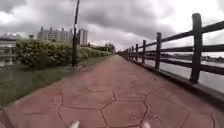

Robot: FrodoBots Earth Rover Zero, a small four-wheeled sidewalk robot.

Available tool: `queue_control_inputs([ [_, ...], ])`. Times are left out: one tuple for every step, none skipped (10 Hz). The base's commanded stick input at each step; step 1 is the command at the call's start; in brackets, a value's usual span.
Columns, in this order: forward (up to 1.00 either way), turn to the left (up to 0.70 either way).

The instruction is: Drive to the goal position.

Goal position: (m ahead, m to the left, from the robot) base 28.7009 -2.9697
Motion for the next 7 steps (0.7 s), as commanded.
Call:
queue_control_inputs([
  [0.5, -0.45],
  [0.5, 0.12],
  [0.5, 0.1],
  [0.5, 0.01],
  [0.5, 0.0],
  [0.5, 0.0],
  [0.5, 0.0],
])
